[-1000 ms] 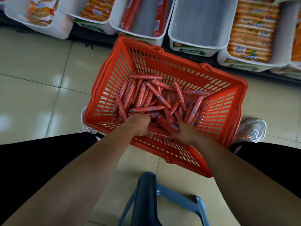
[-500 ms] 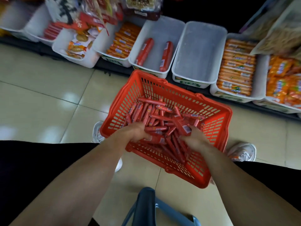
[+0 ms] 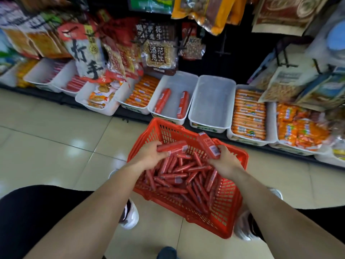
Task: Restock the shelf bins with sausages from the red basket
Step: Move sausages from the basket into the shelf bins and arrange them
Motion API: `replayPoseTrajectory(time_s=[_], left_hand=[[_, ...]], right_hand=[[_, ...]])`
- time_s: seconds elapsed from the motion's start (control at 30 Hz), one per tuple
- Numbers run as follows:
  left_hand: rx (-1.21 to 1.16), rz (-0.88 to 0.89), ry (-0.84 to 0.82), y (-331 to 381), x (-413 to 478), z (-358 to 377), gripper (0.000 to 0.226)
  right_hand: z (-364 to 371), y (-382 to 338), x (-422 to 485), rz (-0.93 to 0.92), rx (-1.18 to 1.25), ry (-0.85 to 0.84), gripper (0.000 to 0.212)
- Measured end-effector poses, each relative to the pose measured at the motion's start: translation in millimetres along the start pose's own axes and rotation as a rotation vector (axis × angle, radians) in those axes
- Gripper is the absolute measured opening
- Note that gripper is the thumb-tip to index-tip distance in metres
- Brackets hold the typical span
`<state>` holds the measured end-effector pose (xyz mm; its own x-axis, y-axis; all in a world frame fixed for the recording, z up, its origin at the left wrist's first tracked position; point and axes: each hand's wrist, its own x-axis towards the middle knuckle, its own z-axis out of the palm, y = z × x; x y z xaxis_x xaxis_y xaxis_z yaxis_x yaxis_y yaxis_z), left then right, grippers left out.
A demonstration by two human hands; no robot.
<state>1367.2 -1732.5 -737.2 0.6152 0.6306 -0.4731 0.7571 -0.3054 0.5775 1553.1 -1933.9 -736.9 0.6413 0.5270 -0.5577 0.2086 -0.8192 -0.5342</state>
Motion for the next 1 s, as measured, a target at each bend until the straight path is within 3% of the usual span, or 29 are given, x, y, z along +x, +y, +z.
replayPoseTrajectory(time_s=[0.27,0.43,0.63,0.83,1.0], left_hand=[[-0.091,0.034,0.302,4,98,-26,0.033],[-0.139,0.024,0.389,21,189,-40,0.034],[-0.078,0.011,0.362,9,237,-40,0.052],[-0.083,0.03,0.384,-40,218,-37,0.042],[-0.092,0.003,0.335,-60,201,-35,0.041]], right_hand=[[5,-29,56,-0.033,0.085,0.055,0.064],[21,-58,111,-0.1,0.122,0.091,0.056],[45,-110,180,-0.124,0.175,0.136,0.057],[72,-165,231,-0.118,0.172,0.221,0.053],[88,-156,211,-0.169,0.028,0.104,0.052]])
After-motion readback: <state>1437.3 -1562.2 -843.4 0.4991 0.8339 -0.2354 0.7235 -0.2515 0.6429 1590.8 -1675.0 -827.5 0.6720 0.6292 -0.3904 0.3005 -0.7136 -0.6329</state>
